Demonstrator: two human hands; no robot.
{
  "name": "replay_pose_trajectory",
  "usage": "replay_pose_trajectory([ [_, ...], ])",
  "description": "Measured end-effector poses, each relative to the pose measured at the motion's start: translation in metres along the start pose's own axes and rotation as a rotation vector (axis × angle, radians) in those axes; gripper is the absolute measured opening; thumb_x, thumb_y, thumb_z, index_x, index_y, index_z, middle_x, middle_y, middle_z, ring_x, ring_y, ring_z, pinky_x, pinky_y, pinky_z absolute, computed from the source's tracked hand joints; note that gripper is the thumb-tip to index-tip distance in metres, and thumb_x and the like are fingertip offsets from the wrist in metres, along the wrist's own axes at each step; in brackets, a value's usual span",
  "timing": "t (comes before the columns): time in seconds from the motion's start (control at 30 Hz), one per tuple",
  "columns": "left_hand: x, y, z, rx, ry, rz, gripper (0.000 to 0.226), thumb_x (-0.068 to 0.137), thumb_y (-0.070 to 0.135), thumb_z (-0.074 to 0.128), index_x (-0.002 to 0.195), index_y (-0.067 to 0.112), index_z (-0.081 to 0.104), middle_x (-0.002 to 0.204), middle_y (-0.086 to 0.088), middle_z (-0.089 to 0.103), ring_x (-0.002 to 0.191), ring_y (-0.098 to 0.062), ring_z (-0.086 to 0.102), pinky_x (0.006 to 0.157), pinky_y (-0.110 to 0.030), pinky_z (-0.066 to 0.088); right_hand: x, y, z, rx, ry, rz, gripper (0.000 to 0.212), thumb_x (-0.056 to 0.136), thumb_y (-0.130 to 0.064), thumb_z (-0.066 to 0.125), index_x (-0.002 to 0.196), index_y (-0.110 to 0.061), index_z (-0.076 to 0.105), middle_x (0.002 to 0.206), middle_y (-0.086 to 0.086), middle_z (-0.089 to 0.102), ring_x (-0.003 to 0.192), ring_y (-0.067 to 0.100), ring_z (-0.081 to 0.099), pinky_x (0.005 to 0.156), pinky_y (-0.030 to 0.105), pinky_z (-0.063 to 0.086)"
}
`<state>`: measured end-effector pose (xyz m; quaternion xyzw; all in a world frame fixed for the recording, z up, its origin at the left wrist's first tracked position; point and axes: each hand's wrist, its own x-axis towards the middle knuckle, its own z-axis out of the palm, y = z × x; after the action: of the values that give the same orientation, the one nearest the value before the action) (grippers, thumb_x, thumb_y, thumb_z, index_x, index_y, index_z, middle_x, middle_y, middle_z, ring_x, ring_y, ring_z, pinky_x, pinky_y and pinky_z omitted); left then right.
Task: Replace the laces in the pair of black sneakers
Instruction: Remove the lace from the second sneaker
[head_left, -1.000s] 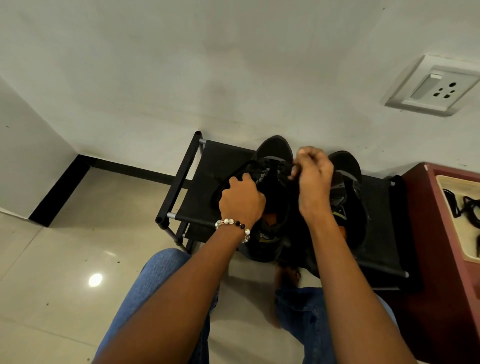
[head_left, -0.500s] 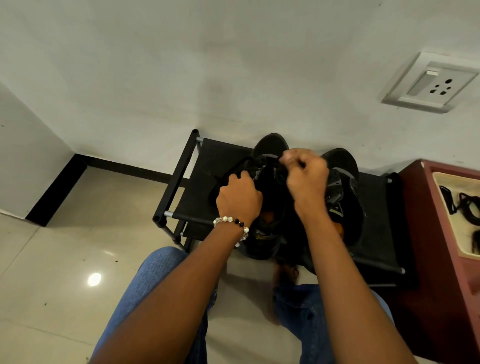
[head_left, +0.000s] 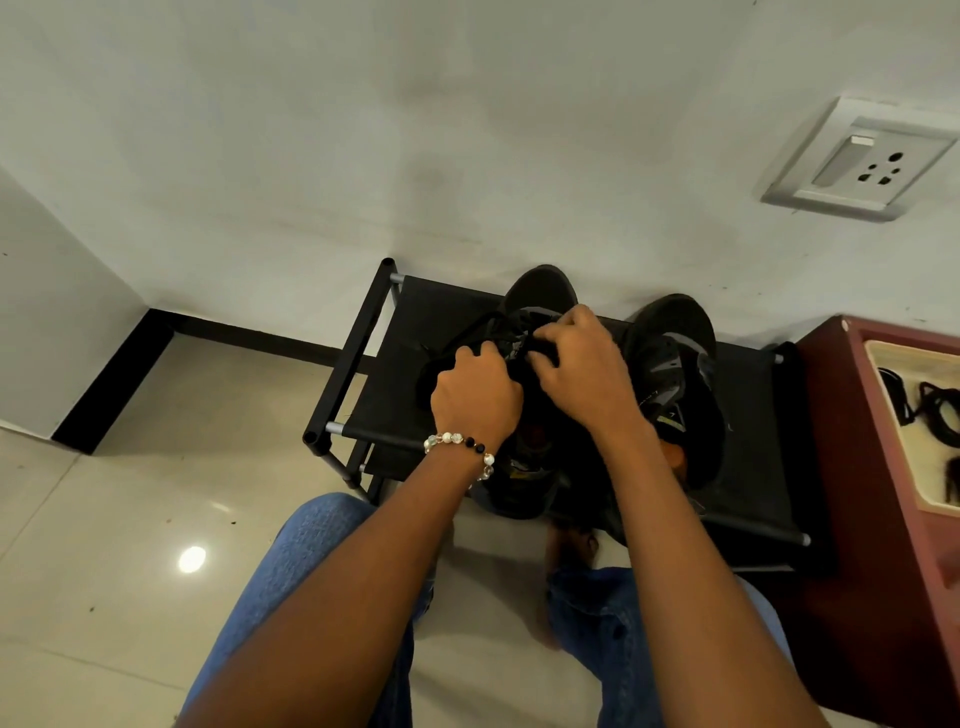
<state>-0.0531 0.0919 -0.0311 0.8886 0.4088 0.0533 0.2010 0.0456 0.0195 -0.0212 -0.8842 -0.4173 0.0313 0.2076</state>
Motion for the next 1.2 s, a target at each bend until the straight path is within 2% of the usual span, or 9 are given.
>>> replay_pose_trajectory([
  [0.1, 0.0, 0.0, 0.0, 0.003, 0.002, 0.001, 0.03, 0.096, 0.028, 0.047, 0.12, 0.01, 0.053, 0.114, -0.012, 0.055, 0.095, -0.036, 0.062, 0.061, -0.031, 0.039, -0.003, -0.006, 0.004, -0.052, 0.072, 0.025, 0.024, 0.091, -0.026, 0.061, 0.108, -0.012, 0.072, 0.111, 0.005, 0.054, 0.106, 0.023, 0.052, 0.084, 0.047, 0.05],
  [0.2, -0.001, 0.001, 0.0, -0.004, 0.003, -0.006, 0.029, 0.096, 0.027, 0.047, 0.118, 0.01, 0.053, 0.114, -0.013, 0.055, 0.095, -0.039, 0.061, 0.062, -0.033, 0.042, -0.003, -0.007, 0.008, 0.209, 0.175, 0.172, 0.018, 0.088, -0.02, 0.066, 0.101, -0.011, 0.075, 0.11, 0.001, 0.061, 0.106, 0.021, 0.056, 0.086, 0.045, 0.05],
  [0.37, 0.0, 0.001, -0.002, -0.018, -0.021, -0.021, 0.029, 0.093, 0.026, 0.052, 0.116, 0.009, 0.054, 0.118, -0.014, 0.054, 0.099, -0.04, 0.06, 0.066, -0.035, 0.044, 0.0, -0.011, -0.023, 1.262, 0.418, 0.439, 0.013, 0.088, 0.002, 0.062, 0.093, -0.005, 0.072, 0.097, 0.008, 0.071, 0.094, 0.013, 0.068, 0.083, 0.023, 0.05],
  [0.53, -0.002, 0.003, 0.0, -0.011, -0.013, -0.016, 0.031, 0.093, 0.026, 0.052, 0.119, 0.01, 0.054, 0.12, -0.013, 0.053, 0.1, -0.04, 0.06, 0.065, -0.033, 0.041, -0.006, 0.006, -0.048, 1.962, 0.404, 0.351, 0.02, 0.101, -0.011, 0.045, 0.087, -0.01, 0.058, 0.083, 0.01, 0.065, 0.072, 0.023, 0.063, 0.077, 0.039, 0.052],
  [0.63, 0.0, 0.001, 0.0, -0.03, -0.005, -0.01, 0.029, 0.093, 0.023, 0.05, 0.118, 0.008, 0.055, 0.116, -0.014, 0.055, 0.098, -0.041, 0.06, 0.066, -0.034, 0.043, -0.003, 0.005, -0.037, 1.447, 0.361, 0.272, 0.011, 0.098, -0.018, 0.056, 0.09, -0.013, 0.062, 0.076, 0.007, 0.061, 0.062, 0.016, 0.054, 0.064, 0.033, 0.049],
  [0.77, 0.002, -0.002, 0.001, -0.035, 0.001, -0.001, 0.028, 0.093, 0.024, 0.05, 0.117, 0.009, 0.055, 0.112, -0.013, 0.055, 0.096, -0.041, 0.061, 0.067, -0.035, 0.046, 0.002, 0.007, -0.011, 0.357, 0.121, 0.106, 0.028, 0.089, -0.027, 0.067, 0.111, -0.009, 0.067, 0.104, 0.008, 0.062, 0.097, 0.021, 0.06, 0.086, 0.04, 0.052],
  [0.9, 0.002, -0.001, 0.003, -0.037, 0.015, 0.007, 0.027, 0.095, 0.027, 0.049, 0.114, 0.009, 0.056, 0.109, -0.013, 0.056, 0.092, -0.038, 0.063, 0.064, -0.032, 0.046, -0.002, -0.005, -0.001, -0.061, 0.002, 0.053, 0.032, 0.093, -0.031, 0.06, 0.111, -0.006, 0.068, 0.116, 0.01, 0.054, 0.111, 0.027, 0.05, 0.088, 0.049, 0.049],
  [1.0, 0.001, -0.001, 0.002, -0.029, 0.019, 0.008, 0.027, 0.095, 0.027, 0.048, 0.115, 0.009, 0.055, 0.111, -0.013, 0.056, 0.093, -0.038, 0.063, 0.062, -0.031, 0.043, -0.003, -0.01, 0.001, 0.022, 0.094, 0.117, 0.023, 0.092, -0.027, 0.061, 0.1, -0.007, 0.069, 0.112, 0.007, 0.059, 0.108, 0.026, 0.054, 0.09, 0.05, 0.047],
  [1.2, 0.001, -0.001, 0.002, -0.045, 0.02, -0.001, 0.039, 0.094, 0.025, 0.05, 0.131, 0.013, 0.05, 0.113, -0.011, 0.056, 0.097, -0.038, 0.062, 0.065, -0.031, 0.044, -0.003, -0.009, -0.016, 1.052, 0.284, 0.398, 0.014, 0.092, -0.003, 0.059, 0.103, -0.002, 0.067, 0.091, 0.007, 0.071, 0.089, 0.013, 0.069, 0.085, 0.027, 0.055],
])
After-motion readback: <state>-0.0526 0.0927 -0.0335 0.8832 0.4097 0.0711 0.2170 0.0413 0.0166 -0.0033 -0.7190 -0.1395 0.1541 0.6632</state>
